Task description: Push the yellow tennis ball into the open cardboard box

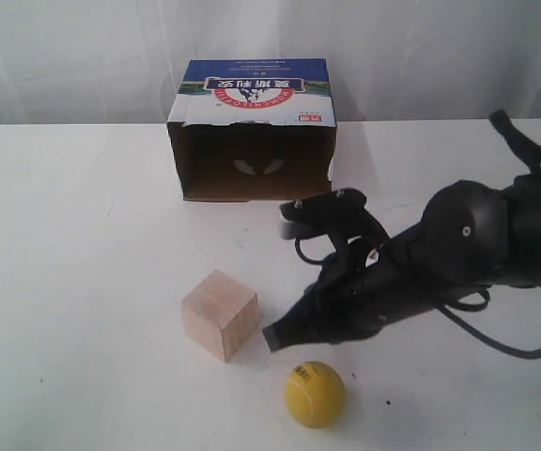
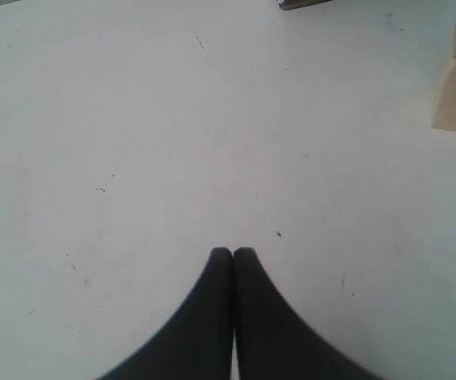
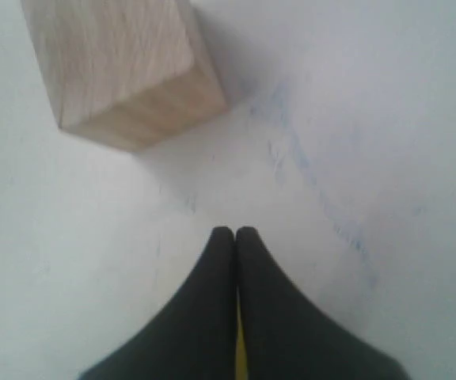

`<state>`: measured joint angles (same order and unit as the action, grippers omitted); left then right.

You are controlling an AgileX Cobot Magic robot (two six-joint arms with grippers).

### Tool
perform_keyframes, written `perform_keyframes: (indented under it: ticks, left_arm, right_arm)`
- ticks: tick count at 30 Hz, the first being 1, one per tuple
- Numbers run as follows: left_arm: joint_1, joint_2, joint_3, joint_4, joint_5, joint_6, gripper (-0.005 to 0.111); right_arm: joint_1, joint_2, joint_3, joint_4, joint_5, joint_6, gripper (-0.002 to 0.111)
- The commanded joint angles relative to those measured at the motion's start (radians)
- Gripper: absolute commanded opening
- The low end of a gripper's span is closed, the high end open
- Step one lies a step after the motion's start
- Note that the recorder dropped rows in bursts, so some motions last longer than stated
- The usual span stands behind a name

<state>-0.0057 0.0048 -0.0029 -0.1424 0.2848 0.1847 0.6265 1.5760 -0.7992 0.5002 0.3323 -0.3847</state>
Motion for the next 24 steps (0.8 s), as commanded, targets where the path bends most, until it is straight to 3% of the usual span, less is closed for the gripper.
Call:
perform_keyframes:
  ticks: [1,10,24]
  left_arm:
    - [-0.006,-0.005,0.003,-0.007,-0.001,-0.001,0.000]
    - [-0.006,-0.005,0.003,-0.007,-0.001,-0.001,0.000]
    - [-0.006,-0.005,0.003,-0.007,-0.001,-0.001,0.000]
  right_arm:
    - [-0.009,-0.033,-0.069,-0.048,-0.046,-0.011,0.000]
    - [-0.009,-0.077,-0.084,-0.048,0.141,0.079,0.000]
    - [-0.009,0.020,-0.004,-0.048,-0.038,0.079,0.000]
